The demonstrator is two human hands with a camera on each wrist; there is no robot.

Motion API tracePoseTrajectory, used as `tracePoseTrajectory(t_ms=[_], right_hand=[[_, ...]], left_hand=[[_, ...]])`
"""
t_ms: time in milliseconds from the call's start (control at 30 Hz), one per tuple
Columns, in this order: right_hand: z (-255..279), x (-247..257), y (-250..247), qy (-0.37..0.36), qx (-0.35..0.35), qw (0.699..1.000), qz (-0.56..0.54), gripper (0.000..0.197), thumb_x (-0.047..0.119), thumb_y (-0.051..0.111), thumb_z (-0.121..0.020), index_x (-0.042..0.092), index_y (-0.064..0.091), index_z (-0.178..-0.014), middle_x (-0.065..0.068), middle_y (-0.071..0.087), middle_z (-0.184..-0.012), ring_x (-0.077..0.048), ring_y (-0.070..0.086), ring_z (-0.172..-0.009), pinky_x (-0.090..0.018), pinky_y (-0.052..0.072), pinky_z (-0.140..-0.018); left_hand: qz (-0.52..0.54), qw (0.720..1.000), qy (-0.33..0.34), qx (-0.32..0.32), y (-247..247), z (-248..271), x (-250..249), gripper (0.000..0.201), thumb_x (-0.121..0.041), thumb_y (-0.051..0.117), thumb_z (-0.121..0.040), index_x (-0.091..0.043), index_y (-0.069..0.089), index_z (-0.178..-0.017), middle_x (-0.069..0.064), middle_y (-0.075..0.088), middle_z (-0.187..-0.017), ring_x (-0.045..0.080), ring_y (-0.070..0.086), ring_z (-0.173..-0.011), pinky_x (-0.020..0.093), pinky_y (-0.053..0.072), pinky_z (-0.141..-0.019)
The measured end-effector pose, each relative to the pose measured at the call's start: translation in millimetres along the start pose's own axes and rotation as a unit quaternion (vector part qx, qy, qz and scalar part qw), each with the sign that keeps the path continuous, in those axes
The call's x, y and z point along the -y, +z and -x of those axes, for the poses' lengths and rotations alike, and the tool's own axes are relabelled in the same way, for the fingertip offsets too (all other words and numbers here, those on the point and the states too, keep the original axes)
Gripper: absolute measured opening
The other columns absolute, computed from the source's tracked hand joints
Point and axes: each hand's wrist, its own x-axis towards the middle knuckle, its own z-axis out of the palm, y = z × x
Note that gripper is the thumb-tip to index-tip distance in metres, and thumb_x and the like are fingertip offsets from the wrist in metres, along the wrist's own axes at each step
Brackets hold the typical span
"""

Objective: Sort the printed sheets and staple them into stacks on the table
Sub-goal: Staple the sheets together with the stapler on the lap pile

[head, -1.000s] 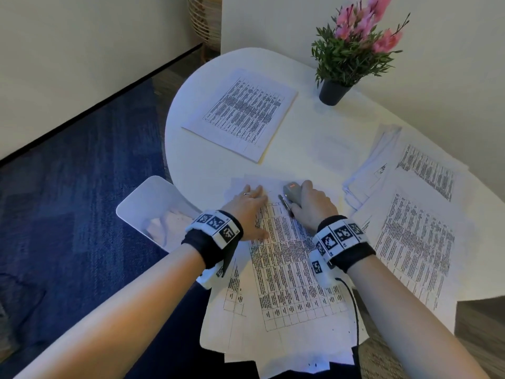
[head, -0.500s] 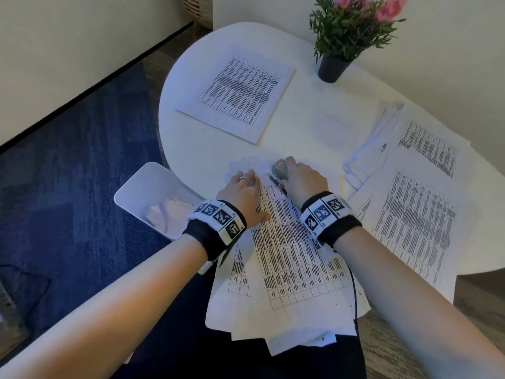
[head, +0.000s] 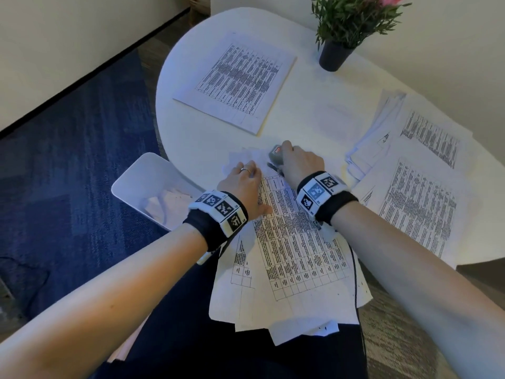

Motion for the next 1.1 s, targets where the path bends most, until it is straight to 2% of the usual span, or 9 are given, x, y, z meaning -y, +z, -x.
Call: tracePoseTrajectory(t_ms=[67,233,433,533,667,767,867,1100], right_hand=[[-2.6,-1.3,0.2,0.003,0.002,1.000,-0.002,0.034,0.021,0.051,-0.094,0.008,0.037,-0.122,-0.015,0.059,-0.112,-0.034,0.059,-0.094,-0.036,0.037,-0.066],[-5.9,11.5,2.5,0.110,0.036,0.988,-0.103,0.036,0.026,0.051,-0.095,0.003,0.040,-0.121,-0.017,0.059,-0.117,-0.035,0.058,-0.106,-0.037,0.040,-0.073],[-14.0,8.3,6.0,0.013,-0.019,1.000,-0.007,0.033,0.022,0.049,-0.096,0.008,0.038,-0.123,-0.015,0.058,-0.114,-0.035,0.059,-0.097,-0.037,0.037,-0.066],[-15.8,8.4,5.4,0.039,0.001,0.999,-0.038,0.033,0.025,0.050,-0.096,0.006,0.039,-0.120,-0.016,0.060,-0.112,-0.035,0.060,-0.097,-0.036,0.039,-0.067],[-17.2,15.7,2.5,0.097,0.021,0.990,-0.102,0.036,0.024,0.053,-0.094,0.003,0.040,-0.121,-0.018,0.059,-0.117,-0.036,0.058,-0.104,-0.039,0.044,-0.074],[-16.5,16.1,4.2,0.049,-0.009,0.997,-0.055,0.036,0.023,0.051,-0.095,0.005,0.038,-0.124,-0.017,0.059,-0.116,-0.036,0.059,-0.100,-0.038,0.040,-0.069],[-17.1,12.0,3.2,0.011,-0.019,0.999,-0.035,0.039,0.022,0.052,-0.094,0.007,0.037,-0.126,-0.015,0.057,-0.117,-0.035,0.058,-0.100,-0.037,0.038,-0.068],[-23.8,17.0,-1.3,0.080,0.012,0.990,-0.119,0.037,0.025,0.052,-0.095,0.005,0.040,-0.122,-0.017,0.059,-0.117,-0.036,0.058,-0.104,-0.037,0.039,-0.072]], left_hand=[[0.003,1.000,0.000,-0.004,1.1,-0.4,-0.8,0.100,-0.062,0.058,-0.081,-0.014,0.007,-0.152,0.003,-0.001,-0.160,0.025,0.003,-0.147,0.044,0.028,-0.113],[0.003,1.000,0.003,-0.003,-2.4,-1.7,2.0,0.100,-0.061,0.059,-0.082,-0.014,0.006,-0.152,0.003,-0.001,-0.160,0.025,0.003,-0.147,0.043,0.027,-0.113],[0.003,1.000,-0.004,0.000,-3.9,-0.8,1.1,0.100,-0.060,0.058,-0.082,-0.012,0.005,-0.152,0.005,-0.002,-0.160,0.026,0.002,-0.147,0.043,0.028,-0.113],[0.005,1.000,-0.007,-0.004,-3.3,-0.1,-1.1,0.099,-0.059,0.059,-0.082,-0.012,0.007,-0.152,0.005,0.001,-0.159,0.025,0.002,-0.147,0.043,0.030,-0.111],[0.003,1.000,-0.011,-0.006,-3.5,-0.3,-0.1,0.099,-0.060,0.059,-0.082,-0.013,0.007,-0.152,0.003,-0.001,-0.160,0.024,0.001,-0.147,0.042,0.029,-0.111],[0.003,1.000,-0.014,-0.005,-4.9,-0.7,0.1,0.099,-0.060,0.059,-0.082,-0.014,0.006,-0.152,0.003,-0.002,-0.160,0.024,0.001,-0.147,0.043,0.029,-0.112],[0.002,1.000,-0.014,0.000,-4.7,-1.3,-0.8,0.099,-0.060,0.058,-0.083,-0.014,0.005,-0.152,0.004,-0.003,-0.160,0.025,0.001,-0.147,0.043,0.028,-0.112],[0.005,1.000,-0.017,-0.003,-6.0,-1.6,-0.5,0.099,-0.060,0.060,-0.081,-0.015,0.007,-0.152,0.003,-0.001,-0.160,0.025,0.002,-0.147,0.044,0.028,-0.112]])
